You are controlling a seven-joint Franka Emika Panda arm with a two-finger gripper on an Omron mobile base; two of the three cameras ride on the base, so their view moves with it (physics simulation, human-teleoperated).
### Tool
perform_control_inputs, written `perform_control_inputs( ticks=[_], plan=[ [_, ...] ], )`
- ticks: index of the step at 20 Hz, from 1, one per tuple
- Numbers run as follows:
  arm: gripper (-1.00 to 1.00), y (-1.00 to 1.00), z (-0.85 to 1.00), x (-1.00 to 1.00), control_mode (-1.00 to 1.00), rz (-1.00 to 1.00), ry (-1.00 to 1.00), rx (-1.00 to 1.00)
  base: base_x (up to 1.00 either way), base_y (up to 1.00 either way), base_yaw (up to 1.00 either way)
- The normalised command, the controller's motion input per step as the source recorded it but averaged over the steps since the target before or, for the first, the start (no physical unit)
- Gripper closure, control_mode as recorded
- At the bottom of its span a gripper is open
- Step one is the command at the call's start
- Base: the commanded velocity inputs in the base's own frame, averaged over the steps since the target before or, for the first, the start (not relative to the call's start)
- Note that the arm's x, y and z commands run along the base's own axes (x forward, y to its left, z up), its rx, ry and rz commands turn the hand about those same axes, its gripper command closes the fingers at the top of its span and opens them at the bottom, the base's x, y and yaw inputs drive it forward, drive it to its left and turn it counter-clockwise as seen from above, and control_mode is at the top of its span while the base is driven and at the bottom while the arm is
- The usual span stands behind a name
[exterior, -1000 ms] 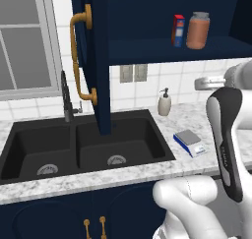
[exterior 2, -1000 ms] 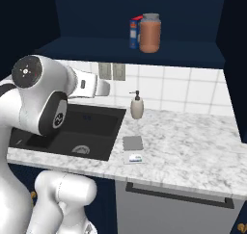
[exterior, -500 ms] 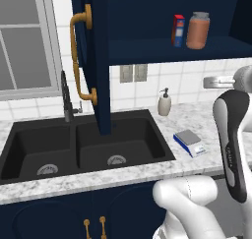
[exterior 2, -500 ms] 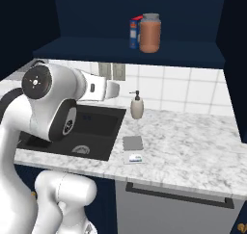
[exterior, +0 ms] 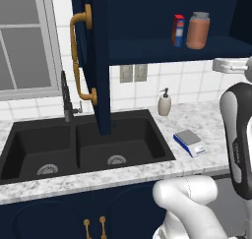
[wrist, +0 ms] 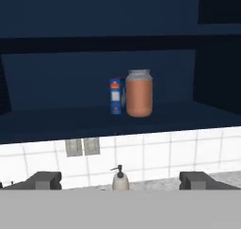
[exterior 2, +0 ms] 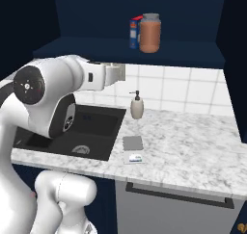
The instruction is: Pick the honey bottle and place it on the digital scale for weighing, and close the cabinet.
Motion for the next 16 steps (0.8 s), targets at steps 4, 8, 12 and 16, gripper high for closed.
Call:
perform_control_inputs(
  ticks=[4, 8, 12, 16],
  plan=[
    [-1.0, 0.0, 0.41, -0.05, -1.0, 0.0, -0.22, 0.0, 0.0, 0.0, 0.0],
    [-1.0, -0.02, 0.39, -0.06, -1.0, 0.0, -0.05, 0.0, 0.0, 0.0, 0.0],
    [-1.0, -0.05, 0.5, -0.01, -1.0, -0.01, 0.0, 0.0, 0.0, 0.0, 0.0],
    [-1.0, -0.17, 0.23, 0.04, -1.0, 0.0, 0.0, 0.0, 0.0, 0.0, 0.0]
  ],
)
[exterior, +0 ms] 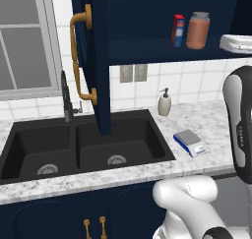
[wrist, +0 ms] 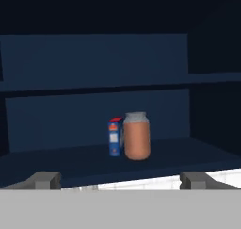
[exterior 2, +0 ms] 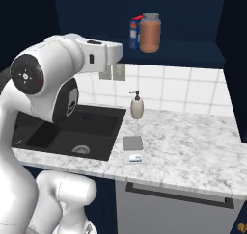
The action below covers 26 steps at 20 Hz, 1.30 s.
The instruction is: Pick the honey bottle and place it on the digital scale for weighing, and close the cabinet.
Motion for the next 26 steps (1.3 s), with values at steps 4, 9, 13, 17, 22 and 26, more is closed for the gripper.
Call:
perform_control_inputs(
  ticks=[4, 9, 13, 17, 22, 26],
  plan=[
    [-1.0, -0.17, 0.02, 0.29, -1.0, 0.0, 0.01, 0.0, 0.0, 0.0, 0.0],
    [-1.0, -0.04, 0.0, 0.57, -1.0, 0.0, 0.11, -0.01, 0.0, 0.0, 0.0],
    [-1.0, 0.01, 0.0, 0.56, -1.0, 0.0, 0.03, -0.06, 0.0, 0.0, 0.0],
    [-1.0, 0.0, 0.0, 0.47, -1.0, 0.01, 0.0, -0.02, 0.0, 0.0, 0.0],
    [-1.0, 0.0, 0.0, 0.56, -1.0, 0.01, 0.0, -0.01, 0.0, 0.0, 0.0],
    [-1.0, -0.21, 0.0, 0.33, -1.0, 0.03, 0.0, 0.0, 0.0, 0.0, 0.0]
  ],
)
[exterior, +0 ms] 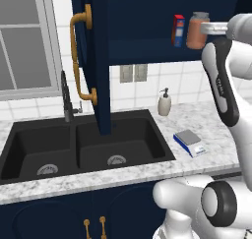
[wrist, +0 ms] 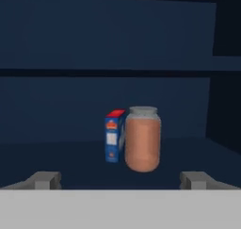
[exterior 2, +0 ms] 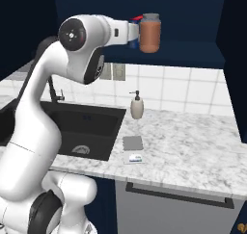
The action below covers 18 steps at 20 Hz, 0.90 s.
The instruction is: Pick the honey bottle and place it on the digital scale for weighing, and close the cabinet.
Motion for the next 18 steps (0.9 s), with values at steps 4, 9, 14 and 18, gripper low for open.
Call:
perform_control_inputs(
  ticks=[4, 9, 14, 18],
  plan=[
    [-1.0, -0.31, 0.0, 0.29, -1.0, 0.06, 0.0, 0.0, 0.0, 0.0, 0.0],
    [-1.0, -0.27, 0.0, 0.32, -1.0, 0.05, 0.0, 0.0, 0.0, 0.0, 0.0],
    [-1.0, -0.29, 0.0, 0.5, -1.0, 0.06, 0.0, 0.0, 0.0, 0.0, 0.0],
    [-1.0, -0.21, 0.0, 0.49, -1.0, 0.06, 0.0, 0.0, 0.0, 0.0, 0.0]
  ],
)
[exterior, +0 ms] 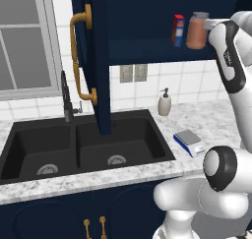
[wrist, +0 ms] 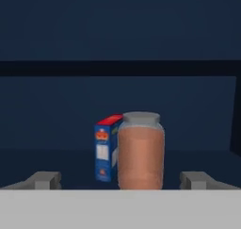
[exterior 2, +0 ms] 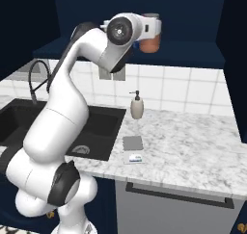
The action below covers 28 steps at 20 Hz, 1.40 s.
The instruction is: Pick the honey bottle and place it on the digital scale for weighing, and close the cabinet.
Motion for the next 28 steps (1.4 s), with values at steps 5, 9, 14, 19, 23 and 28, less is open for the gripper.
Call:
perform_control_inputs(
  ticks=[5, 9, 14, 19, 23, 28],
  plan=[
    [-1.0, -0.26, 0.01, 0.38, -1.0, 0.05, 0.01, 0.0, 0.0, 0.0, 0.0],
    [-1.0, -0.17, 0.0, 0.4, -1.0, 0.03, 0.01, 0.0, 0.0, 0.0, 0.0],
    [-1.0, 0.0, 0.07, 0.5, -1.0, 0.0, 0.05, -0.01, 0.0, 0.0, 0.0],
    [-1.0, 0.0, 0.08, 0.53, -1.0, 0.0, 0.04, -0.01, 0.0, 0.0, 0.0],
    [-1.0, -0.03, 0.06, 0.36, -1.0, 0.0, 0.0, 0.0, 0.0, 0.0, 0.0],
    [-1.0, -0.07, 0.0, 0.35, -1.0, 0.0, 0.0, 0.0, 0.0, 0.0, 0.0]
  ],
)
